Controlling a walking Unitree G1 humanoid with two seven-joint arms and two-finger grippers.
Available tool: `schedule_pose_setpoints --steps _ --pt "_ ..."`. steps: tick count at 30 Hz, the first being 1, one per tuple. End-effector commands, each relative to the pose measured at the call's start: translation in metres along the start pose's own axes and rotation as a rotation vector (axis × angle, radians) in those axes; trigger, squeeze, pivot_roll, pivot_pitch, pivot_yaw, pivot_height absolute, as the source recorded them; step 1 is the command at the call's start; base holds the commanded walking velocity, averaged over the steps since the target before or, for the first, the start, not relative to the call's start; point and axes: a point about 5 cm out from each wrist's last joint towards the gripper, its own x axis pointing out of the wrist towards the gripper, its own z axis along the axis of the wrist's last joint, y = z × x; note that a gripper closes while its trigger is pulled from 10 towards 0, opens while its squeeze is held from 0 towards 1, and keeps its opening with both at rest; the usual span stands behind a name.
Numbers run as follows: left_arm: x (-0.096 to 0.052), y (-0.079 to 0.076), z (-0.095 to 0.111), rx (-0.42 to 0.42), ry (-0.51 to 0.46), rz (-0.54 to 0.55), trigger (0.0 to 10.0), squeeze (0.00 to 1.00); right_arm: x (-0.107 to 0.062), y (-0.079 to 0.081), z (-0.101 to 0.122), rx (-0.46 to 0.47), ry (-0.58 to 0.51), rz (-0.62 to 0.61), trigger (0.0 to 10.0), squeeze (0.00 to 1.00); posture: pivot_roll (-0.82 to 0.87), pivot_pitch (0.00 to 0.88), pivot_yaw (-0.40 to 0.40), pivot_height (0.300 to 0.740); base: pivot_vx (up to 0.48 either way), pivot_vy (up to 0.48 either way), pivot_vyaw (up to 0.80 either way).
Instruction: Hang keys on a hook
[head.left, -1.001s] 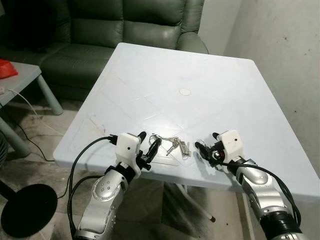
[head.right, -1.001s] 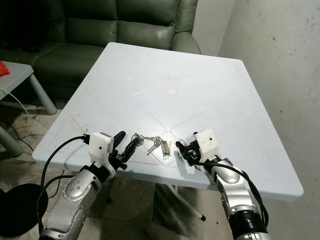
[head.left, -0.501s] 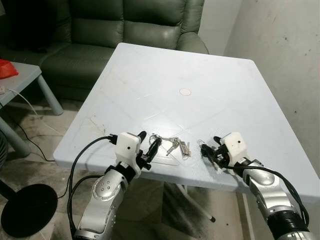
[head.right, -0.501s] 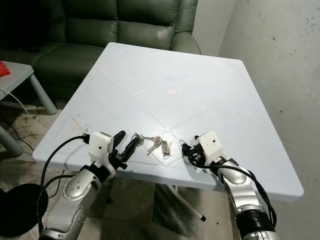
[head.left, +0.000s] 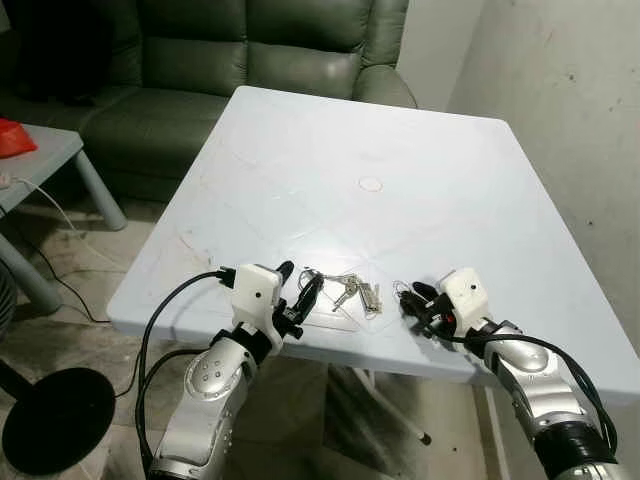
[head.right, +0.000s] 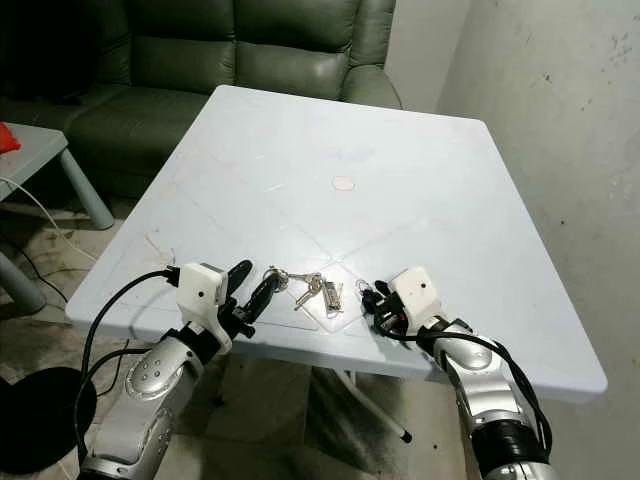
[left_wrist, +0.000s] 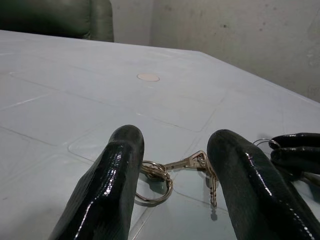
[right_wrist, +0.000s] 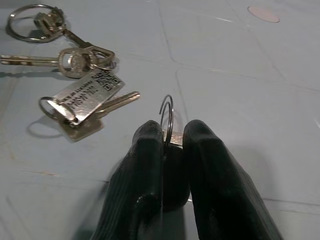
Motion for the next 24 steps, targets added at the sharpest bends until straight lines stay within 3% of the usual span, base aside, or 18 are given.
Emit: schedule_pose_setpoints --steps 1,15,21,24 --pt "0.003 0.0 0.005 0.007 -0.01 -0.005 10.0 0.0 -0.001 0.002 -0.003 0.009 0.011 0.02 0.0 0.0 -0.03 0.023 -0.063 0.74 0.0 0.0 0.0" --pt "0.006 0.002 0.006 0.006 -0.018 -0.004 10.0 0.0 -0.001 0.0 0.001 0.052 -0.013 0.024 0.0 0.0 -0.03 0.006 -0.063 0.74 0.0 0.0 0.0" --pt "0.009 0.004 0.008 0.001 -0.025 0.007 10.0 0.0 0.001 -0.003 0.012 0.185 -0.103 -0.019 0.0 0.0 -0.03 0.0 -0.061 0.74 0.0 0.0 0.0" --pt "0.013 0.014 0.014 -0.012 -0.046 0.053 10.0 0.0 0.004 -0.008 0.026 0.29 -0.21 -0.076 0.3 0.0 -0.04 0.0 -0.058 0.74 0.0 0.0 0.0"
